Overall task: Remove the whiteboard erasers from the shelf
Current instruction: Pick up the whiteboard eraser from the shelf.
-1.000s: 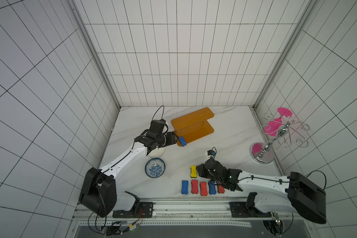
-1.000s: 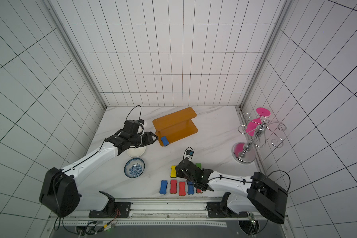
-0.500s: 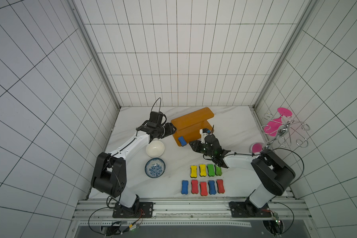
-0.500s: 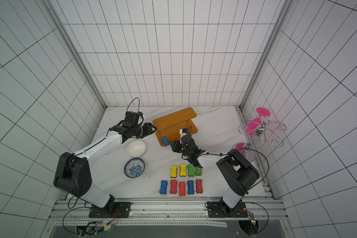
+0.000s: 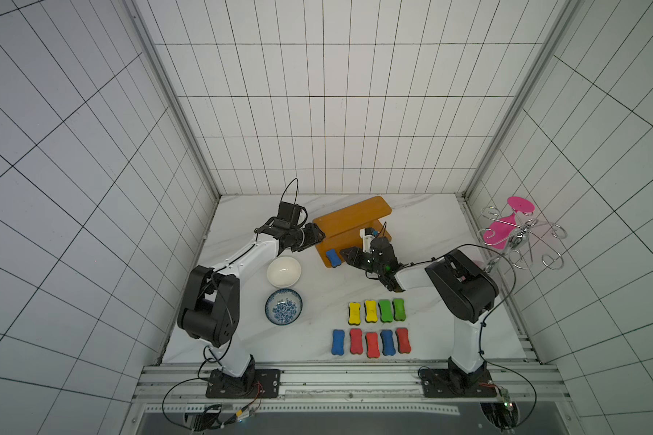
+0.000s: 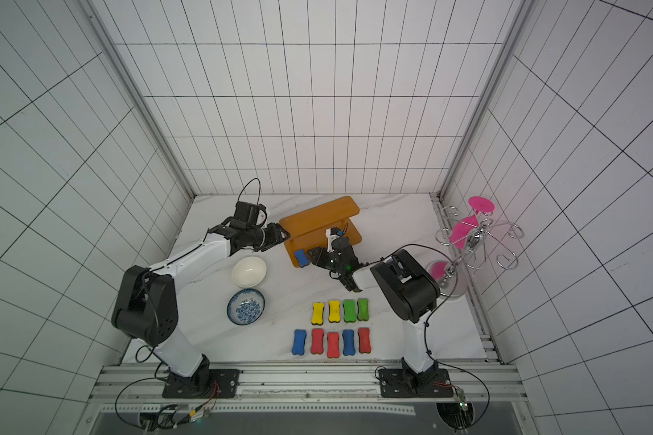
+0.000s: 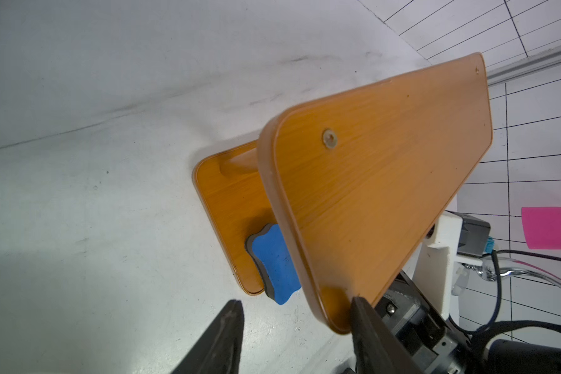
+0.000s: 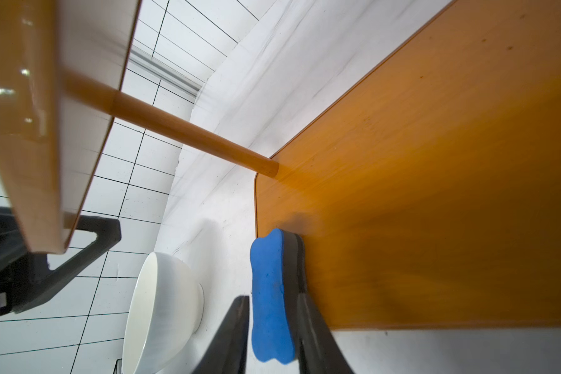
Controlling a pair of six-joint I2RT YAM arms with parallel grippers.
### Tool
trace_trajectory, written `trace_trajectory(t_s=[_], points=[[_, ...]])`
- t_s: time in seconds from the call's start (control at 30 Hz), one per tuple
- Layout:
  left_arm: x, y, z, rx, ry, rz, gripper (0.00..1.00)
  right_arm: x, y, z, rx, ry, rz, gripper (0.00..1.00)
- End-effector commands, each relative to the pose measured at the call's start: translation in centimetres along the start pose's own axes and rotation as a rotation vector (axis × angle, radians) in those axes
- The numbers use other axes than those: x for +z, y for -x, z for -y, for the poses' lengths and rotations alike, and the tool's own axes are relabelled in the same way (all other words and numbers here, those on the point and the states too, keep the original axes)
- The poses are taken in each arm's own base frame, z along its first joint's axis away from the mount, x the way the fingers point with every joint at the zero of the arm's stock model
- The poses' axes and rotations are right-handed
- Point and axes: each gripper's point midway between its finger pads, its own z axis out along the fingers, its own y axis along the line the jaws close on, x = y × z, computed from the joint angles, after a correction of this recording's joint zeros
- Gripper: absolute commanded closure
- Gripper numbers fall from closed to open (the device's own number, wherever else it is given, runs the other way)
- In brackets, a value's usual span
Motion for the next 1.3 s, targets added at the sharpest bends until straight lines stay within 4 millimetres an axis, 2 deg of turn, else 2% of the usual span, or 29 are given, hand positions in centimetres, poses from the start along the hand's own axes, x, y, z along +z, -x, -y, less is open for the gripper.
trace_trajectory(t_s=[0.0, 0.47, 0.73, 0.83, 0.97, 1.07, 1.27], points=[[0.7, -0.1, -0.4, -0.004, 0.001, -0.014, 0.44, 0.9, 0.5, -0.8, -0.007, 0.054, 0.001, 0.7], [0.2, -0.5, -0.6, 0.012, 0.007, -0.013, 0.44, 2.8, -1.5, 0.5, 0.003, 0.028, -0.073, 0.66], [0.0, -0.5, -0.6, 0.013, 0.011, -0.011, 0.44, 2.8, -3.8, 3.4, -0.001, -0.072, -0.127, 0.66], [0.0, -0.5, -0.8, 0.012, 0.015, -0.01, 0.44, 2.5, -4.3, 4.1, -0.005, -0.101, -0.144, 0.72], [0.1, -0.6, -1.0, 0.012, 0.021, -0.012, 0.45, 2.1, -4.3, 4.0, -0.008, -0.11, -0.151, 0.88], [0.3, -0.6, -1.1, 0.012, 0.024, -0.014, 0.44, 2.0, -3.9, 3.2, -0.003, -0.098, -0.148, 0.99], [0.3, -0.3, -1.4, 0.01, 0.038, -0.013, 0.44, 0.6, -1.9, 0.2, 0.031, -0.073, -0.099, 1.0]])
